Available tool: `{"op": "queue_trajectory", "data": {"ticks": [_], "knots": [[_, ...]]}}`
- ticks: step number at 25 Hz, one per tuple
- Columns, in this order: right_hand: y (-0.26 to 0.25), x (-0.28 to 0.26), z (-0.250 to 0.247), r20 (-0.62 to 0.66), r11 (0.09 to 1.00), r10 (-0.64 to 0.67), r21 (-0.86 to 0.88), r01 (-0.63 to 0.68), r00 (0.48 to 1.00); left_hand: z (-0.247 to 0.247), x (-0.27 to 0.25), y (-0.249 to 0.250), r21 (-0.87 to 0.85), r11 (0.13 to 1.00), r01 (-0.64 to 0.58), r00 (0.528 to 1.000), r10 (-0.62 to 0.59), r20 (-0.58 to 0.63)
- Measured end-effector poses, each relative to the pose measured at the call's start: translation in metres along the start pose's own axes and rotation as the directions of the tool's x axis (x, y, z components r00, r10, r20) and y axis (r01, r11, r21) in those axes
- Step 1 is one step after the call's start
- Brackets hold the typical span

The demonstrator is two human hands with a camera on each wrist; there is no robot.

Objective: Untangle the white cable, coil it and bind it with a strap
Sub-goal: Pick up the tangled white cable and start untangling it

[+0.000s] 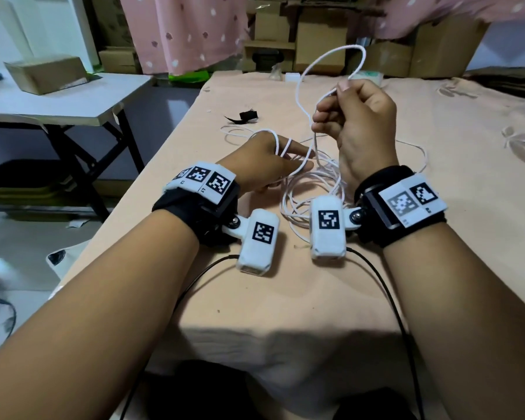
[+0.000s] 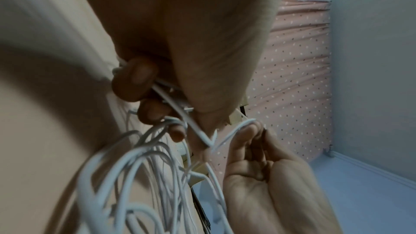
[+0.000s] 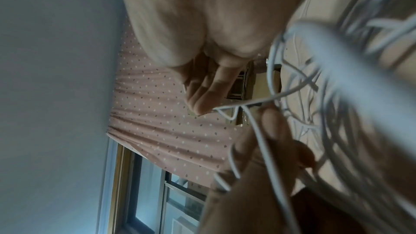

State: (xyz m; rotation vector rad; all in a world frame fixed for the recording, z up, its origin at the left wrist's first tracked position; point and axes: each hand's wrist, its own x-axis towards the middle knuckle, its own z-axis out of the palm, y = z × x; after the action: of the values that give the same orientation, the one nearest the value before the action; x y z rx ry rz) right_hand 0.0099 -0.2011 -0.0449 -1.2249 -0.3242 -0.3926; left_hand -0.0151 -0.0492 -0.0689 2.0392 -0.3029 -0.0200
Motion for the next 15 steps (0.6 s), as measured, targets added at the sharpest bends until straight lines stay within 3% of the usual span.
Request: {"op": "queue_trajectory", "data": {"ticks": [4, 8, 10, 12, 15], "knots": [[-0.001, 0.001, 0.001, 0.051, 0.996, 0.026, 0.081, -0.030, 0.998, -0.001, -0.001, 0.002, 0.058, 0.997, -0.058, 0.998, 0.060, -0.019], [0.005, 0.001, 0.002, 0.087, 0.993, 0.114, 0.004, -0.115, 0.990, -0.001, -0.003, 0.005, 0.059, 0.993, -0.107, 0.991, 0.111, -0.077], [0.011, 0.002, 0.000, 0.084, 0.977, 0.109, -0.194, -0.091, 0.991, 0.000, -0.003, 0.006, 0.043, 0.994, -0.098, 0.989, 0.102, -0.103], [0.017, 0.002, -0.006, 0.125, 0.868, 0.076, -0.496, -0.004, 0.989, 0.000, -0.003, 0.006, -0.003, 0.995, -0.101, 0.983, 0.100, -0.156], [0.020, 0.000, -0.008, 0.239, 0.792, 0.155, -0.610, 0.025, 0.959, -0.002, -0.002, 0.003, -0.033, 0.988, -0.148, 0.960, 0.136, -0.246]]}}
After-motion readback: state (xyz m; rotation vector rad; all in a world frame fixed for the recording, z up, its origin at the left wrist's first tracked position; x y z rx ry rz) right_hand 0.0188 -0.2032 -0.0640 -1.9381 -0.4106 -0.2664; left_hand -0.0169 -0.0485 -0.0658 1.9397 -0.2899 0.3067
